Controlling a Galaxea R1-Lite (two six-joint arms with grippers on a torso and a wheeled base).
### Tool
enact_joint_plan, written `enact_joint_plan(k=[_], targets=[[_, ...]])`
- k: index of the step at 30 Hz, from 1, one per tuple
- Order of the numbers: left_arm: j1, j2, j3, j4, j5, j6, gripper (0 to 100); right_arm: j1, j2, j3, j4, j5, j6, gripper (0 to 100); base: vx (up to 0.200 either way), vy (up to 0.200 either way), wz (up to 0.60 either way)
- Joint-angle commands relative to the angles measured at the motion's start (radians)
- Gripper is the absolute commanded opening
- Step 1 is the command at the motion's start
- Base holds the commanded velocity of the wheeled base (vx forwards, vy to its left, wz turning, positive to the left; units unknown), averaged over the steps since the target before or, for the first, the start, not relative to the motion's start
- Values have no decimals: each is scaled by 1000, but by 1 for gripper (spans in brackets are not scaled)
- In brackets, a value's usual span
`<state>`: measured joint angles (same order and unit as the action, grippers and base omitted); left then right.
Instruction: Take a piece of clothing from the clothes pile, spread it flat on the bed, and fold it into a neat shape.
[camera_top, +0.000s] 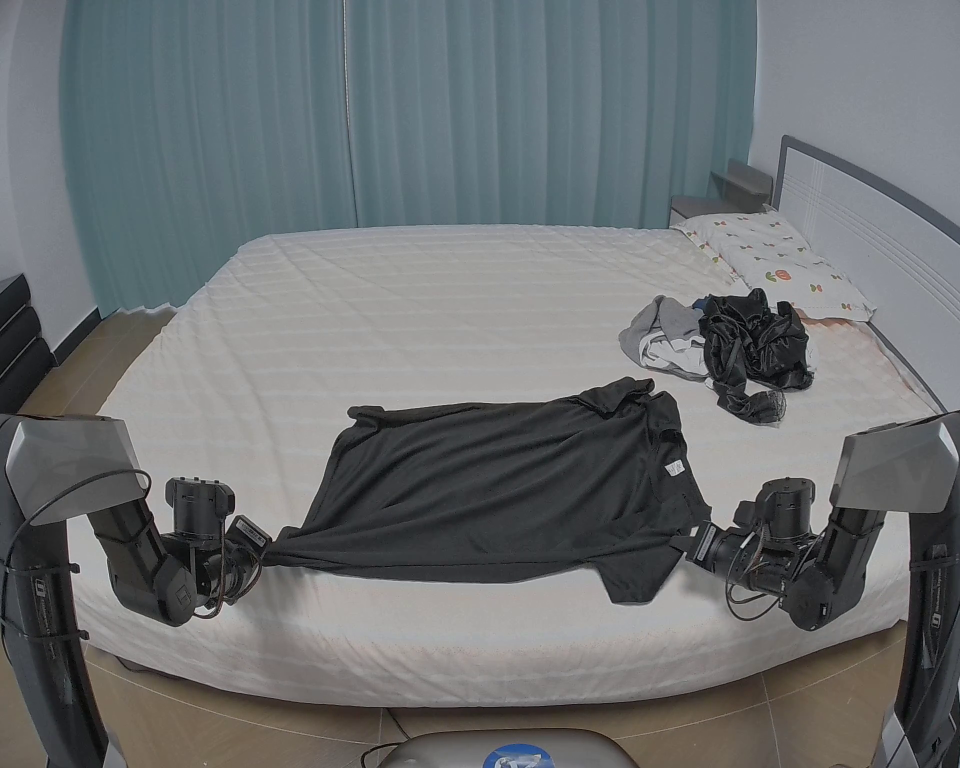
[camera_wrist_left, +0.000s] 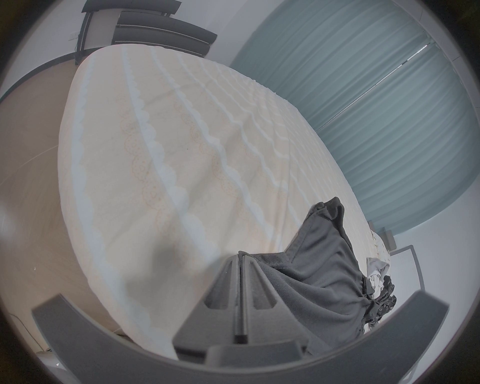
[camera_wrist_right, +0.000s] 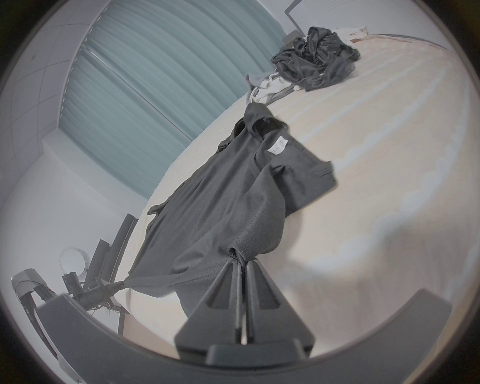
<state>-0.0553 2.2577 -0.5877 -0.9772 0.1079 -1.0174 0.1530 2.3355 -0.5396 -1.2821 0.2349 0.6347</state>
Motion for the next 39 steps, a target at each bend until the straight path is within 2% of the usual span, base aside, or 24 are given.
enact_joint_plan(k=[1,8,13,21,30,31,34,35,38,39], targets=[[-49,-102,69,8,1,36,0,-52,-202,156,27,4,-9,0,0,0,0],[-83,-170,135,14,7,143,0,-87,-380,217,210,4,-75,0,0,0,0],[-103,-198,172,60,21,227,0,-92,-496,228,434,3,-179,0,0,0,0],[-132,-227,173,219,27,281,0,-113,-493,231,537,-5,-279,0,0,0,0],[-173,-175,178,239,27,284,0,-122,-433,224,573,-8,-314,0,0,0,0],[-178,-165,180,239,27,284,0,-122,-418,221,572,-8,-319,100,0,0,0],[-182,-159,183,233,26,278,0,-122,-389,211,563,-8,-314,100,0,0,0],[-186,-162,183,230,26,275,100,-124,-386,202,563,-6,-313,100,0,0,0],[-187,-175,181,230,23,273,100,-133,-394,155,560,0,-288,100,0,0,0],[-187,-188,175,227,23,272,100,-135,-395,127,560,3,-250,100,0,0,0]])
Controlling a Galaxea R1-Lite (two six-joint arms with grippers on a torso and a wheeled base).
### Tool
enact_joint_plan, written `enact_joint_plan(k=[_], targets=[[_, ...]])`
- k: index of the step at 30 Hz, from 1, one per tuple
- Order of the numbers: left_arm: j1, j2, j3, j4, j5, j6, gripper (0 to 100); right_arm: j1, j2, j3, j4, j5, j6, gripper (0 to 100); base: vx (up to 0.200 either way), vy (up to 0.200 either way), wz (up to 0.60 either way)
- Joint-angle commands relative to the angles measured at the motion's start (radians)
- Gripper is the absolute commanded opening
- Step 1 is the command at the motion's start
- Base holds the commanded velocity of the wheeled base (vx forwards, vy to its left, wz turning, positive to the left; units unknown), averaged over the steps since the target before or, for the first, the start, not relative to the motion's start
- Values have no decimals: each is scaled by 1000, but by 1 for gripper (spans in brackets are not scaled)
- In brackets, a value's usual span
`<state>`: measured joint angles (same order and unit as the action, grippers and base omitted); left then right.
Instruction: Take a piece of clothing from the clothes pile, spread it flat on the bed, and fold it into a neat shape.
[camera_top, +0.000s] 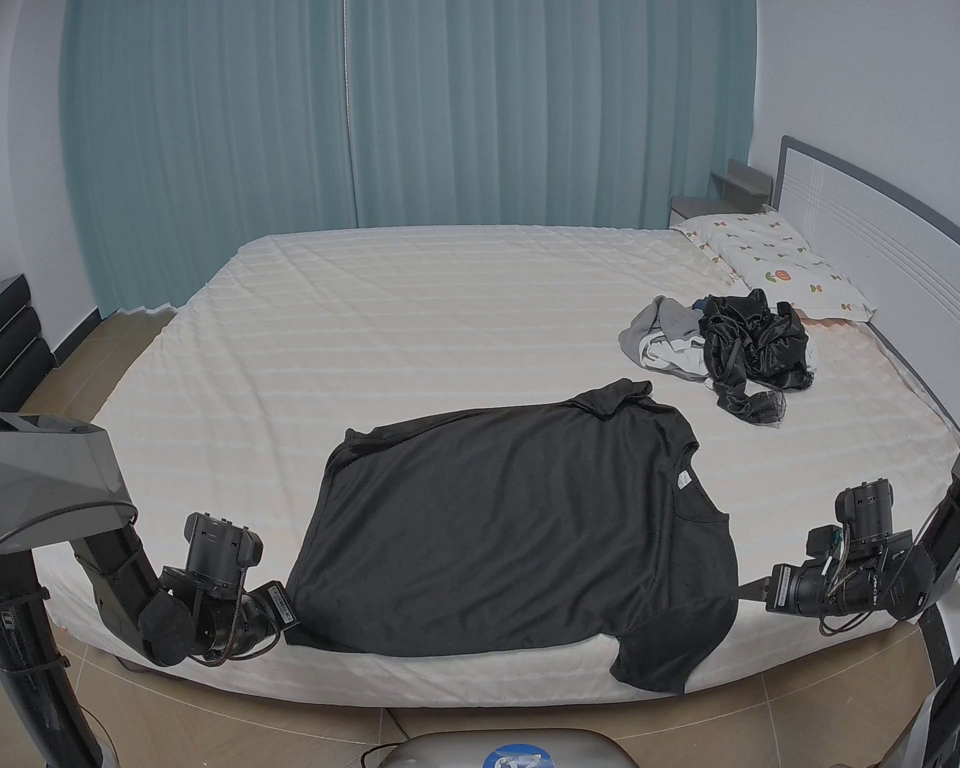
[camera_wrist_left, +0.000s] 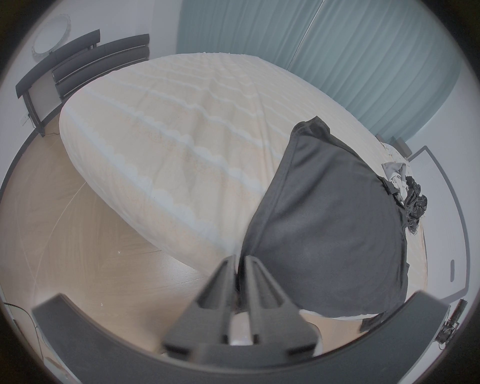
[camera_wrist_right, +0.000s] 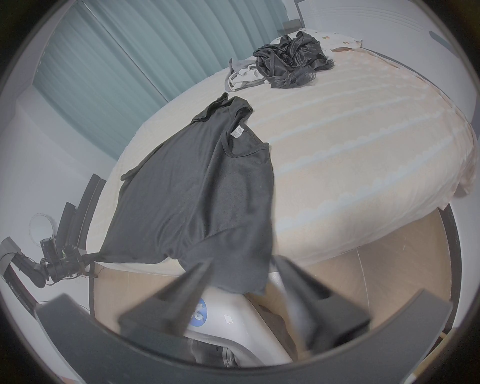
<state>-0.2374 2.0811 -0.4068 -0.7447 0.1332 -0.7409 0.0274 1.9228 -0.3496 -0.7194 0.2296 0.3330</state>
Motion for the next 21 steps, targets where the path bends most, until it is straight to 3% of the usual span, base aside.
enact_joint_plan(k=[1,6,9,11,16,21], targets=[[-5,-16,-7,-7,-3,-5,100,-6,18,-71,-3,7,69,100,0,0,0],[23,-68,-37,-18,-9,-68,100,28,71,-143,-6,22,285,100,0,0,0],[32,-84,-44,-28,-14,-100,100,29,111,-152,-32,28,340,100,0,0,0],[43,-84,-53,-50,-38,-126,100,29,177,-160,-150,30,420,100,0,0,0],[63,-75,-75,-65,-87,-132,100,31,206,-118,-327,27,488,100,160,0,0],[63,-61,-86,-67,-90,-152,100,37,203,-111,-342,28,500,100,200,0,0]])
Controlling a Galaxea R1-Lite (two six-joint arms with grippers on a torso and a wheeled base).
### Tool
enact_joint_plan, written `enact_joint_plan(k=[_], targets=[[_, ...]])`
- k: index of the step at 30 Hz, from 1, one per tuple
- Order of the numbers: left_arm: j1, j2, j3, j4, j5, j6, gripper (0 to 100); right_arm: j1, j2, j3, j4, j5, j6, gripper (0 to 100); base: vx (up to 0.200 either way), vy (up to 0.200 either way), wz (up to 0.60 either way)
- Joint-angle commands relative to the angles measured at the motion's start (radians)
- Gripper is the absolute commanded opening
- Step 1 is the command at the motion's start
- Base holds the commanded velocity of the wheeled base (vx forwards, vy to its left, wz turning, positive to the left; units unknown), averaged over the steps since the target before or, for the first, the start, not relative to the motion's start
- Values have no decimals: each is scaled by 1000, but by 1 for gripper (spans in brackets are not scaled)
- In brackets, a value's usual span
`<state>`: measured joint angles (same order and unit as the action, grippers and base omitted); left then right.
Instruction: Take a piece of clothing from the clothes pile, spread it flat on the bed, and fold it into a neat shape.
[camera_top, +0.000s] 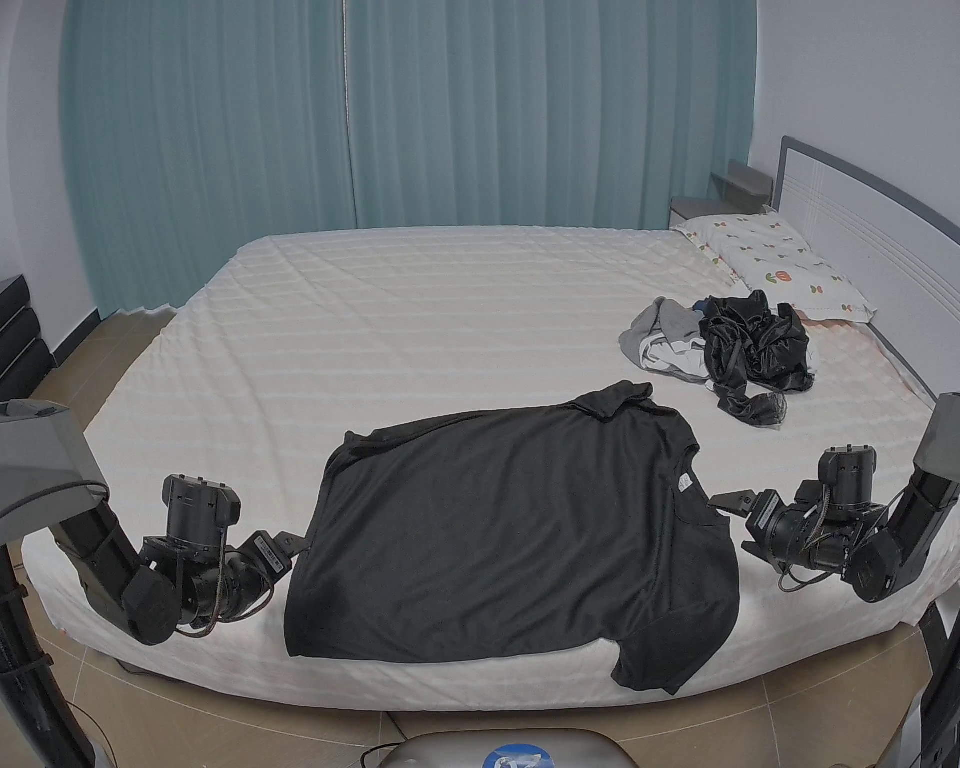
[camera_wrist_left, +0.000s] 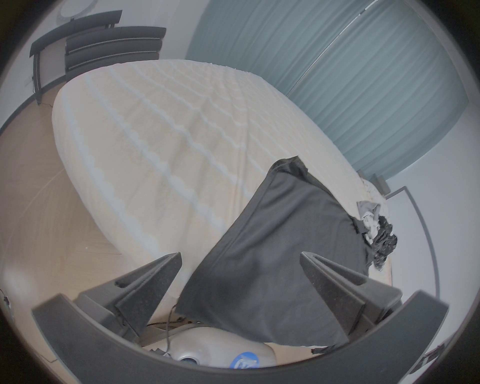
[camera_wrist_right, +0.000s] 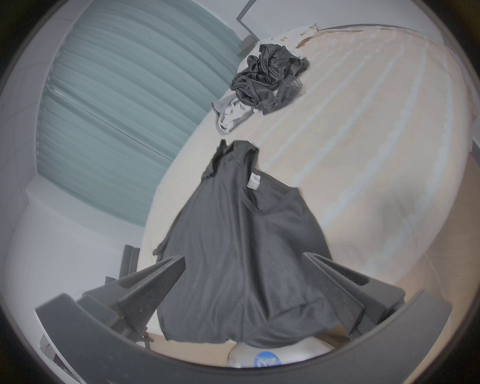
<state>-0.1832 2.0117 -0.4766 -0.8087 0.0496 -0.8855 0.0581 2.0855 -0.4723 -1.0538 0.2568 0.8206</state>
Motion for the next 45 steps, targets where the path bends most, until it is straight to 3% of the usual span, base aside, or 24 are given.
enact_joint_plan(k=[1,6,14,29,39,45], targets=[[8,15,-16,-4,-5,-9,100,6,41,12,-9,1,15,100,200,0,0],[8,42,-22,-7,-7,-10,100,8,42,14,-11,1,38,100,200,0,0],[11,67,-68,-13,-8,-89,100,19,47,14,-11,4,43,100,0,0,0],[5,104,-146,-47,-4,-110,100,39,57,26,-11,-2,46,100,0,0,0],[-2,283,-448,-24,1,-35,100,37,65,55,-18,-4,43,100,0,0,0],[2,372,-654,45,0,17,100,42,107,101,-150,-16,35,100,0,0,0]])
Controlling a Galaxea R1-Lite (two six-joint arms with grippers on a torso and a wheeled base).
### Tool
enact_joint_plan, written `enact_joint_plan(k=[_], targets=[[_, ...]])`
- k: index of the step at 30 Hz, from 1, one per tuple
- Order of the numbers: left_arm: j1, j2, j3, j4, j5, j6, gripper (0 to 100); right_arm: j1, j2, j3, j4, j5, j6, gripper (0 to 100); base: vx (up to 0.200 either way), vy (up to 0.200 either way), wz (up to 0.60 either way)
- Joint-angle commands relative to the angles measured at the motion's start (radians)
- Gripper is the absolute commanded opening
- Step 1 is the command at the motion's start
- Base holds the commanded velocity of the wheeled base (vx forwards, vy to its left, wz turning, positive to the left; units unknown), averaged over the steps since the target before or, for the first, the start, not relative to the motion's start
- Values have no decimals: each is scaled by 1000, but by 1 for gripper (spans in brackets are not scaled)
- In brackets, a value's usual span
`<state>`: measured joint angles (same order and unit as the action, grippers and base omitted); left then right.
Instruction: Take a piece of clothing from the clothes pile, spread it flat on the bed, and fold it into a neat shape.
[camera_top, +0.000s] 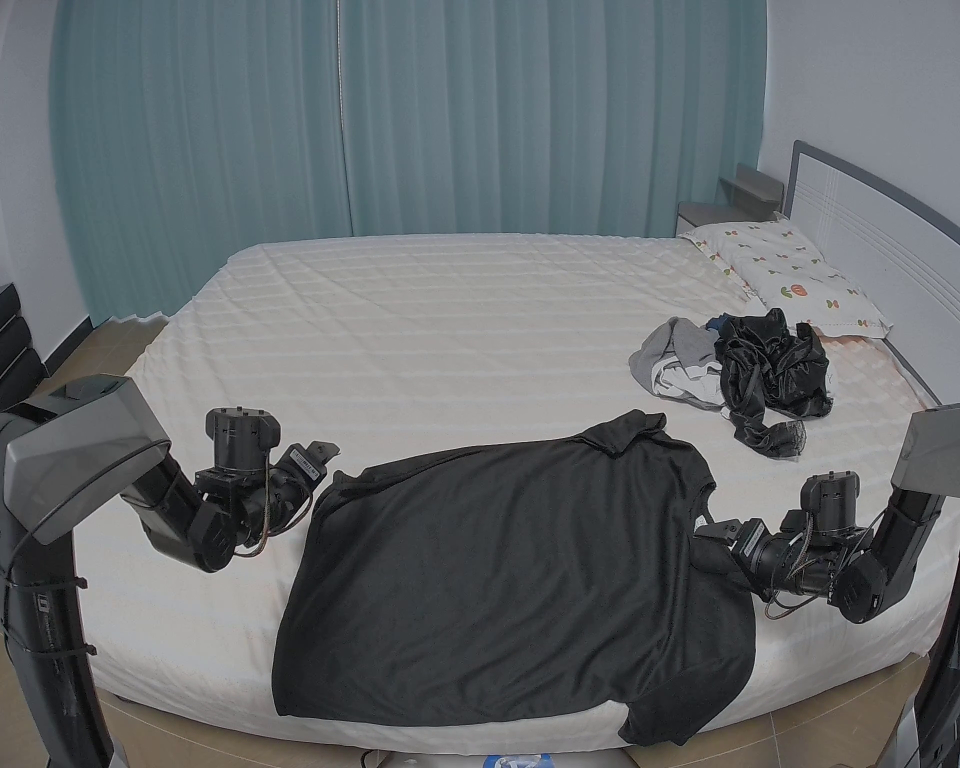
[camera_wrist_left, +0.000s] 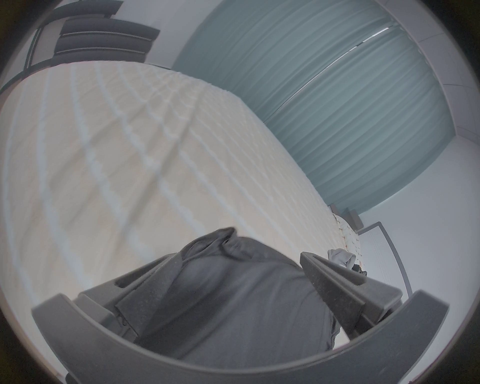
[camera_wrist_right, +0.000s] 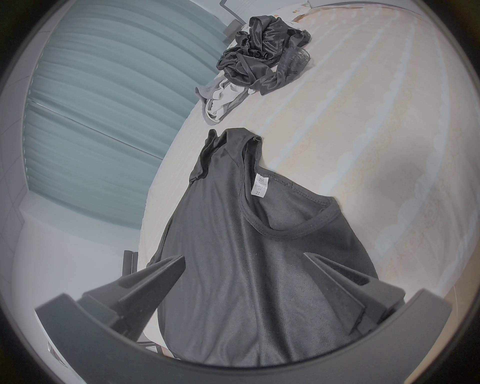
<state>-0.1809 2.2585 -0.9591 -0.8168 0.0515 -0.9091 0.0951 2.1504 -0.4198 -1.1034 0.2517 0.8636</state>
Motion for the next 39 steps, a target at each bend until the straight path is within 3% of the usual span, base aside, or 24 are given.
enact_joint_plan(k=[1,8,15,27,28,39], targets=[[0,128,-187,57,-2,42,100,5,45,53,-121,-15,-8,100,0,0,0],[-9,173,-259,53,-5,69,100,6,52,61,-148,-34,-17,100,0,0,0],[-17,220,-280,50,5,154,100,5,54,61,-153,-34,-25,100,0,0,0],[-40,234,-280,51,5,168,100,6,65,59,-154,-34,-26,100,0,0,0],[-39,246,-285,51,5,193,0,8,63,59,-156,-34,-26,100,0,0,0],[-22,292,-359,50,87,214,0,12,62,61,-156,-34,-26,100,0,0,0]])
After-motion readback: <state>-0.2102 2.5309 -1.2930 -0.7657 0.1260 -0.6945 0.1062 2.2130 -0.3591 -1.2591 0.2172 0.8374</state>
